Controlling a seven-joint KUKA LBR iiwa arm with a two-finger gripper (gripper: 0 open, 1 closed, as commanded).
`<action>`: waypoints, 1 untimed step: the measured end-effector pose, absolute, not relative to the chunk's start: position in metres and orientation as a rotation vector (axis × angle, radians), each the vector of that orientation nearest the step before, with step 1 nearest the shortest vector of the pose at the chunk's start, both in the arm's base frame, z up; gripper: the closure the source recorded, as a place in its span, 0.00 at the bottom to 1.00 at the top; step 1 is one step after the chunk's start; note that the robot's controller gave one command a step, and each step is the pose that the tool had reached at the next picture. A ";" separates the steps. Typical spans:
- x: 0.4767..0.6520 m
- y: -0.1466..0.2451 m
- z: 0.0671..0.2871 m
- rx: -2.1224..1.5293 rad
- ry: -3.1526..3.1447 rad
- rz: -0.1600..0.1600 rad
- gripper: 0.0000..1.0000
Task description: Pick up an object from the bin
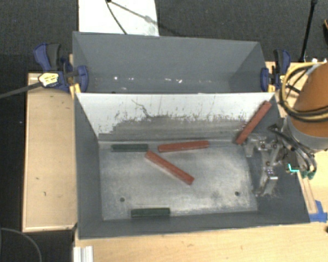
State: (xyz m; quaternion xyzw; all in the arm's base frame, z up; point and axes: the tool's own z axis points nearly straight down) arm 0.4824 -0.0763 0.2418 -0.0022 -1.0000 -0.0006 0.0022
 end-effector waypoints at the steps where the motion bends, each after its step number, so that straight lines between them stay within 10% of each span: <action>1: 0.526 -0.040 0.067 0.351 -3.118 -0.004 0.00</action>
Offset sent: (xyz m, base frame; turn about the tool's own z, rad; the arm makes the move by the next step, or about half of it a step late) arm 0.0445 0.0354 -0.1718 -0.2295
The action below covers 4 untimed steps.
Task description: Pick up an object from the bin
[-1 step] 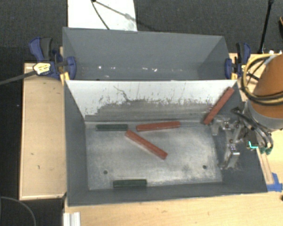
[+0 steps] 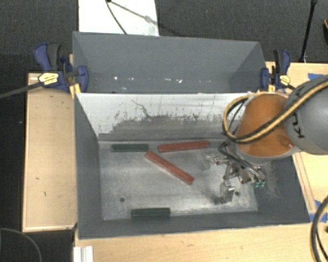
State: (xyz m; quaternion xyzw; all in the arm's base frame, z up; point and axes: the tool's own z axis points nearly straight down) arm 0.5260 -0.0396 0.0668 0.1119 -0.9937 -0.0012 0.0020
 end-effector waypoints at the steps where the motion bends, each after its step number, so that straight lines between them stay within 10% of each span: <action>1: 0.595 0.020 0.072 0.404 -3.126 -0.005 0.00; 2: 0.539 0.063 0.070 0.585 -3.087 -0.005 0.00; 3: 0.540 0.062 0.071 0.586 -3.089 -0.001 1.00; 4: 0.530 0.109 0.213 0.535 -3.107 -0.003 1.00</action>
Offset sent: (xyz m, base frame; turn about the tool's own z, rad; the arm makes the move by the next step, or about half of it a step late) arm 0.0657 0.0546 0.0032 -0.0265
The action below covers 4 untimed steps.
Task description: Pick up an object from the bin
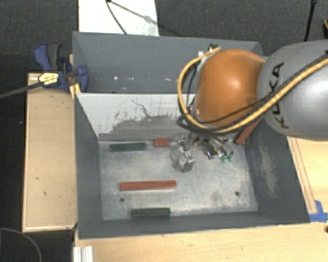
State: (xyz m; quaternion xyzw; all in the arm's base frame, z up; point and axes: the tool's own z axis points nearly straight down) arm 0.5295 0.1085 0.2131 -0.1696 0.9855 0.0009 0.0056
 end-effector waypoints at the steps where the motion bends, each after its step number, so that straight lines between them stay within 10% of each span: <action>1: 0.528 0.107 0.209 -0.532 3.093 0.001 0.00; 2: 0.539 0.108 0.067 -0.843 3.031 0.002 0.00; 3: 0.540 0.108 0.071 -0.841 3.025 0.001 1.00; 4: 0.564 0.080 0.205 -1.199 2.893 -0.004 1.00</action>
Offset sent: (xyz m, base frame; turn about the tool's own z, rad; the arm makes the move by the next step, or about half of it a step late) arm 0.0000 0.0000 0.0000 0.0000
